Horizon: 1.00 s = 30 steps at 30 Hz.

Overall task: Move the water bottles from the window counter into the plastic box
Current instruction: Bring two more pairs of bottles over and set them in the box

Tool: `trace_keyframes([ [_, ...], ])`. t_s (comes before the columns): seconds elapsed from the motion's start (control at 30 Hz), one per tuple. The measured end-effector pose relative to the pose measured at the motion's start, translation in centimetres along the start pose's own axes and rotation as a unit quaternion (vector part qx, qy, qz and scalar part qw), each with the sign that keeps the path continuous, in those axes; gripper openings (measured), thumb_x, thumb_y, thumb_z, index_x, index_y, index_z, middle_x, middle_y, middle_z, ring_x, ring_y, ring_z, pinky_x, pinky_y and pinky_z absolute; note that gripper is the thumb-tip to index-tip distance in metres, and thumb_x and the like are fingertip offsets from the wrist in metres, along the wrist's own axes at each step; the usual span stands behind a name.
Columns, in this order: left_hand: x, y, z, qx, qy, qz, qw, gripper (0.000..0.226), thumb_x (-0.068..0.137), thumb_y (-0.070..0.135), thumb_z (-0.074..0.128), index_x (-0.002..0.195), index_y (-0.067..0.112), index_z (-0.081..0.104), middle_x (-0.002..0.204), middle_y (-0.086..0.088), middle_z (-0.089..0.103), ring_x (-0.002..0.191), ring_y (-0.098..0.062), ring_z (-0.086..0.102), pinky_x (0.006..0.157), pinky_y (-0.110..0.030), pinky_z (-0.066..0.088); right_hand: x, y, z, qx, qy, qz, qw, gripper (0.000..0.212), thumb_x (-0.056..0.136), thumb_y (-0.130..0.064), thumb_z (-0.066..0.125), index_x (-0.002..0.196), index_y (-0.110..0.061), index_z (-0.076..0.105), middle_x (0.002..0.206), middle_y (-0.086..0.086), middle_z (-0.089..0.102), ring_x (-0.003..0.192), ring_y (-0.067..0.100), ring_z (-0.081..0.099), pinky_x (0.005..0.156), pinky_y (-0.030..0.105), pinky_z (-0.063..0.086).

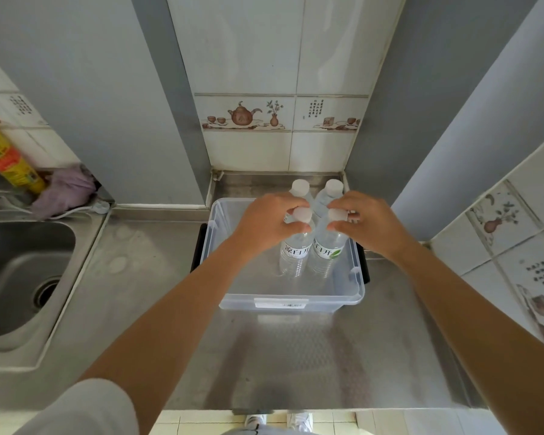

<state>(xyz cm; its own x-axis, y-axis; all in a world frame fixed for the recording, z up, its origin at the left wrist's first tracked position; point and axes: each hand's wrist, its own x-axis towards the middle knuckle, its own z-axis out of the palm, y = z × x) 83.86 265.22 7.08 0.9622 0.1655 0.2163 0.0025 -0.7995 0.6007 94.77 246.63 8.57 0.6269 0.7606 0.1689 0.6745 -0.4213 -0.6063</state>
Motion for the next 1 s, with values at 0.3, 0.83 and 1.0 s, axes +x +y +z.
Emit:
trace_keyframes([
  [0.3, -0.5, 0.0, 1.1, 0.021, 0.035, 0.016, 0.999, 0.035, 0.08, 0.028, 0.073, 0.111, 0.011, 0.07, 0.11, -0.005, 0.069, 0.084, -0.03, 0.064, 0.072, -0.037, 0.053, 0.4, 1.0, -0.2, 0.074, -0.058, 0.002, 0.996, 0.031, 0.077, -0.006, 0.076, 0.107, -0.013, 0.071, 0.109, -0.003, 0.063, 0.1, 0.011, 0.06, 0.082, 0.002, 0.044],
  [0.83, -0.2, 0.1, 0.8, -0.199, 0.015, -0.089, 0.976, 0.038, 0.074, 0.011, 0.083, 0.11, 0.01, 0.073, 0.108, -0.004, 0.072, 0.103, -0.019, 0.065, 0.09, -0.039, 0.055, 0.2, 1.6, -0.7, 0.121, -0.109, 0.021, 0.986, 0.036, 0.081, 0.002, 0.07, 0.109, -0.02, 0.068, 0.111, -0.007, 0.063, 0.098, -0.008, 0.058, 0.08, -0.001, 0.041],
  [1.0, -0.1, -0.4, 0.4, -0.235, -0.012, -0.101, 0.967, 0.042, 0.071, 0.014, 0.085, 0.111, 0.018, 0.072, 0.103, 0.007, 0.071, 0.102, -0.01, 0.065, 0.088, -0.025, 0.054, 0.3, 1.7, -0.6, 0.134, -0.112, 0.027, 0.984, 0.04, 0.081, 0.001, 0.07, 0.116, -0.018, 0.065, 0.114, -0.009, 0.06, 0.097, -0.009, 0.057, 0.078, -0.002, 0.041],
])
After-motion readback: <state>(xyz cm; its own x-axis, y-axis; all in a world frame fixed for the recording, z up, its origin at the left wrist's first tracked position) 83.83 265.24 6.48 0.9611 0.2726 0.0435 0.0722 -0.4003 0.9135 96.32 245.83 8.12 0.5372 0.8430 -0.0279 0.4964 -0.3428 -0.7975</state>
